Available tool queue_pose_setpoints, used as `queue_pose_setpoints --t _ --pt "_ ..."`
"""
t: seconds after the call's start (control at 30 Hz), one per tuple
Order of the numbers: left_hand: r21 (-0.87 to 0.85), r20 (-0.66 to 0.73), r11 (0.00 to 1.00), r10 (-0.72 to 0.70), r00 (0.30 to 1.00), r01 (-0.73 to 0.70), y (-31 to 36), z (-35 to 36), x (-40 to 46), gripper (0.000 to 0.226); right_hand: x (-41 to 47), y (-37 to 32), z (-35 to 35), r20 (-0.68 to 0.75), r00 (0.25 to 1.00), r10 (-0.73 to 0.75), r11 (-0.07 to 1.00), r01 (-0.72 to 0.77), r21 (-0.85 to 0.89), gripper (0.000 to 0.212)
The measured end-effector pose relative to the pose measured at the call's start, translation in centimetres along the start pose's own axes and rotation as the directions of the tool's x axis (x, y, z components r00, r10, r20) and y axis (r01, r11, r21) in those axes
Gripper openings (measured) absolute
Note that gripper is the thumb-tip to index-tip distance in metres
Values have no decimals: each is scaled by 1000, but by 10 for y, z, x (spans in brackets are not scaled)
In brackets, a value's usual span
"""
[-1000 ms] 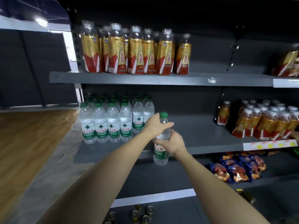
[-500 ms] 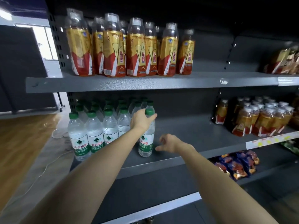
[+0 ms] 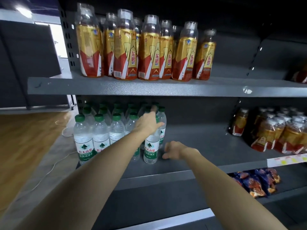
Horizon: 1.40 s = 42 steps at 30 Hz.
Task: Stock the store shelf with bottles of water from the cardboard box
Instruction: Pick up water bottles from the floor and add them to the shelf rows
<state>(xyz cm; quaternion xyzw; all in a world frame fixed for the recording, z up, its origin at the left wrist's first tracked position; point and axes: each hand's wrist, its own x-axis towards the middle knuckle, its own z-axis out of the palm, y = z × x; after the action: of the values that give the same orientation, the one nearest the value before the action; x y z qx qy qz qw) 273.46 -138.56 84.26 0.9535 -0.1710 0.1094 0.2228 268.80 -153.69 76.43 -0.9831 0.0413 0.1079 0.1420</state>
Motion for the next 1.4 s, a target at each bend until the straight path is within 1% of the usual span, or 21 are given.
queue_pose_setpoints --t 0.07,0.1,0.17,0.2,0.27,0.37,0.43,0.53,0.67,0.73,0.8,0.93,1.03,1.07,1.13,1.2,1.27,1.4 --pt "110 111 984 130 985 -142 4 -7 1 50 7 -2 -3 1 1000 -11 1000 11 5 28" --pt "158 177 967 169 969 -198 5 -9 1 48 10 -1 -3 3 1000 -14 1000 14 11 27" --pt "232 284 941 176 942 -245 8 -11 0 55 15 -1 -5 5 1000 -28 1000 28 8 24" --pt "244 301 940 161 940 -239 8 -11 -1 60 17 -2 -5 7 999 -38 999 38 2 22" --pt "236 264 952 132 955 -197 7 -9 0 60 21 -3 -5 14 998 -58 998 58 3 20" --pt "232 188 967 64 980 -107 7 -5 5 53 25 -9 -7 24 996 -82 997 82 2 20" --pt "236 172 970 26 985 -67 7 -3 9 51 29 -11 -8 18 996 -93 996 93 5 22" --pt "236 175 971 -15 984 -27 4 -1 16 47 36 -13 -8 24 993 -113 993 113 29 23" --pt "259 220 966 -34 975 -25 9 -3 22 53 46 -16 -4 34 988 -152 988 150 44 28" --pt "286 250 958 -67 966 -7 11 -3 25 43 48 -18 -1 39 985 -168 984 165 59 29" --pt "301 259 953 -104 960 22 12 -2 29 33 49 -18 1 50 981 -186 981 183 61 26" --pt "331 250 941 -159 955 70 14 1 33 26 52 -16 1 58 976 -210 976 206 68 20" --pt "371 270 927 -169 948 60 18 3 35 19 53 -15 -1 55 975 -217 973 211 96 21" --pt "372 288 927 -172 942 56 19 3 36 22 54 -14 -2 49 975 -217 972 211 103 21" --pt "365 309 929 -179 934 57 19 3 38 37 52 -12 -3 38 975 -218 971 212 113 20" --pt "363 305 929 -194 932 75 18 3 38 45 51 -10 -4 40 975 -217 970 211 120 21" --pt "357 282 929 -207 937 98 17 5 38 45 49 -7 -6 43 976 -214 970 207 127 26" --pt "342 219 929 -227 949 143 16 10 35 36 45 -5 -8 35 975 -220 966 213 144 30"
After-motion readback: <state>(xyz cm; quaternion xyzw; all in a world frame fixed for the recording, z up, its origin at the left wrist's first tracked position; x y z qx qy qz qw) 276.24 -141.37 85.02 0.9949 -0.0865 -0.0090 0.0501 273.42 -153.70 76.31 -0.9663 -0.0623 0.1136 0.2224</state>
